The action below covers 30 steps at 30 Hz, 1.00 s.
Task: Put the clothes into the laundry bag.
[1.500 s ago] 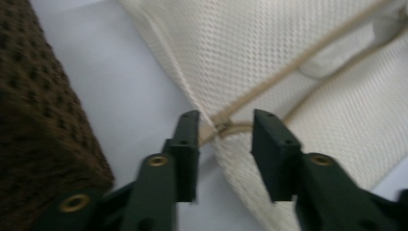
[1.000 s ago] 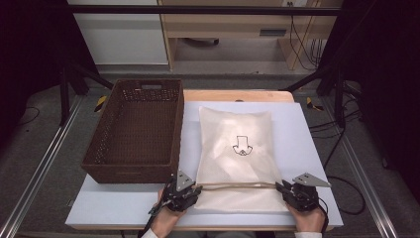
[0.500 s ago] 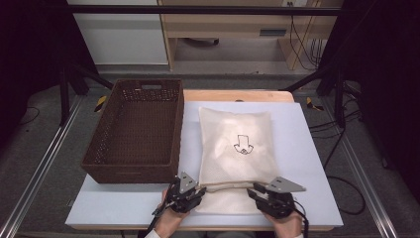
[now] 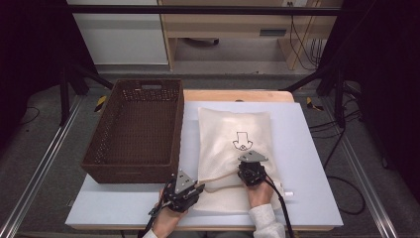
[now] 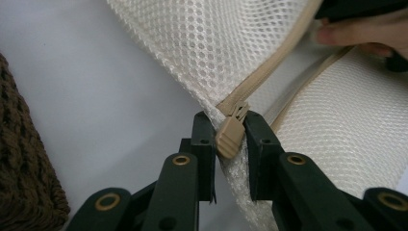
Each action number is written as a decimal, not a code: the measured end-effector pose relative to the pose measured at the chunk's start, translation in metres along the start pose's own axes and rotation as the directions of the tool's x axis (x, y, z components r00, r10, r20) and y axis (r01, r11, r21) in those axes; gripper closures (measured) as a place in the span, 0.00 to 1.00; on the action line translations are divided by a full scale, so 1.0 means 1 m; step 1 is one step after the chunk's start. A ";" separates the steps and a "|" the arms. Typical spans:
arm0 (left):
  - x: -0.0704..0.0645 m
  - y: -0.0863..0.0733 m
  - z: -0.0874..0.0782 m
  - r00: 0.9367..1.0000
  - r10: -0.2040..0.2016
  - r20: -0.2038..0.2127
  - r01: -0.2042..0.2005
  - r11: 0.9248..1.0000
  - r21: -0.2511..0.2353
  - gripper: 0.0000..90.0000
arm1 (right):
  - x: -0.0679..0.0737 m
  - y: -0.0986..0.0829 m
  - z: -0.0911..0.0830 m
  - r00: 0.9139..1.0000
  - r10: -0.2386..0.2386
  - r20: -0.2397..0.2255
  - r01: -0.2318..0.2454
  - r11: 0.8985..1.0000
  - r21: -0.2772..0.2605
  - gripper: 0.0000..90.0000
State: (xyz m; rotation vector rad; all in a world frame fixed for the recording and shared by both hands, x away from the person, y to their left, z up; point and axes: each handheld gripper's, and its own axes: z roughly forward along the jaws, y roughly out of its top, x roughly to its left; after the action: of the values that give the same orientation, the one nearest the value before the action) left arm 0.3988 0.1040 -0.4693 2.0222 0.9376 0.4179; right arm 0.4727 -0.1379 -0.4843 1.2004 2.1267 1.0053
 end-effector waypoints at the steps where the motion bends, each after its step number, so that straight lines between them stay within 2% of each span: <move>1: -0.001 0.000 0.000 1.000 0.004 -0.001 -0.004 1.000 0.002 0.86 | -0.001 0.001 0.004 1.000 -0.008 0.025 0.008 1.000 -0.012 1.00; 3: -0.002 0.000 0.001 1.000 0.009 0.006 -0.009 1.000 0.003 0.87 | -0.002 0.005 0.012 0.994 -0.025 0.107 0.027 1.000 -0.016 1.00; 5: -0.003 0.000 0.002 1.000 0.012 0.003 -0.012 1.000 0.006 0.88 | 0.002 0.008 0.018 0.980 -0.063 0.189 0.066 0.998 -0.007 1.00; 6: -0.002 -0.001 0.004 1.000 0.009 0.004 -0.009 1.000 0.009 0.88 | 0.003 0.010 0.020 0.977 -0.067 0.201 0.068 0.998 0.002 1.00; 7: -0.001 -0.002 0.004 1.000 0.003 0.011 -0.003 1.000 0.010 0.88 | 0.002 0.010 0.019 0.980 -0.059 0.191 0.060 0.998 0.000 1.00; 8: 0.000 -0.002 0.004 1.000 -0.001 0.012 0.001 1.000 0.008 0.88 | 0.000 0.009 0.017 0.986 -0.049 0.158 0.050 0.999 -0.006 0.99; 10: 0.001 -0.001 0.004 1.000 -0.003 0.009 0.003 1.000 0.011 0.88 | -0.005 0.007 0.006 0.998 0.025 0.054 -0.025 1.000 -0.005 0.89; 12: 0.002 -0.002 0.004 1.000 -0.006 0.003 0.006 1.000 0.010 0.88 | -0.008 0.003 -0.012 0.996 0.068 -0.065 -0.070 0.997 -0.030 0.83; 14: 0.002 -0.002 0.004 1.000 -0.009 0.005 0.009 1.000 0.009 0.87 | -0.010 -0.002 -0.035 0.989 0.071 -0.131 -0.078 0.996 -0.044 0.80; 17: 0.003 -0.002 0.003 1.000 -0.007 0.001 0.007 1.000 0.009 0.87 | -0.015 -0.009 -0.073 0.987 0.040 -0.157 -0.054 0.995 -0.087 0.73; 19: 0.004 -0.002 0.003 1.000 -0.017 0.002 0.017 1.000 0.008 0.87 | -0.024 -0.016 -0.094 0.993 0.036 -0.112 -0.049 0.992 -0.119 0.68; 20: 0.005 -0.002 0.003 1.000 -0.019 0.003 0.019 1.000 0.009 0.87 | -0.031 -0.021 -0.102 0.996 0.051 -0.077 -0.062 0.989 -0.138 0.64; 21: 0.005 -0.002 0.002 1.000 -0.019 0.003 0.019 1.000 0.009 0.87 | -0.037 -0.026 -0.108 0.996 0.077 -0.039 -0.082 0.986 -0.147 0.58; 23: 0.005 -0.002 0.002 1.000 -0.019 0.001 0.019 1.000 0.004 0.87 | -0.052 -0.038 -0.110 0.993 0.097 0.067 -0.088 0.988 -0.124 0.48; 24: 0.006 -0.002 0.002 1.000 -0.019 0.001 0.019 1.000 0.005 0.87 | -0.059 -0.043 -0.107 0.989 0.124 0.077 -0.117 0.989 -0.090 0.46; 26: 0.006 -0.002 0.002 1.000 -0.023 0.008 0.023 1.000 0.008 0.86 | -0.069 -0.056 -0.097 0.985 0.168 0.042 -0.167 0.986 -0.020 0.51; 27: 0.007 -0.002 0.002 1.000 -0.022 0.005 0.022 1.000 0.013 0.86 | -0.072 -0.061 -0.092 0.984 0.175 0.023 -0.176 0.984 0.013 0.56; 30: 0.010 -0.003 0.002 1.000 -0.030 -0.001 0.030 0.999 0.018 0.86 | -0.075 -0.071 -0.089 0.985 0.171 0.029 -0.172 0.984 0.053 0.73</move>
State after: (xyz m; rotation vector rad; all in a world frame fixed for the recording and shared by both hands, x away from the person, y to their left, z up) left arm 0.4052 0.1115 -0.4729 2.0216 0.9744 0.3953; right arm 0.4108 -0.2591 -0.4821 1.4355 2.0723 1.0042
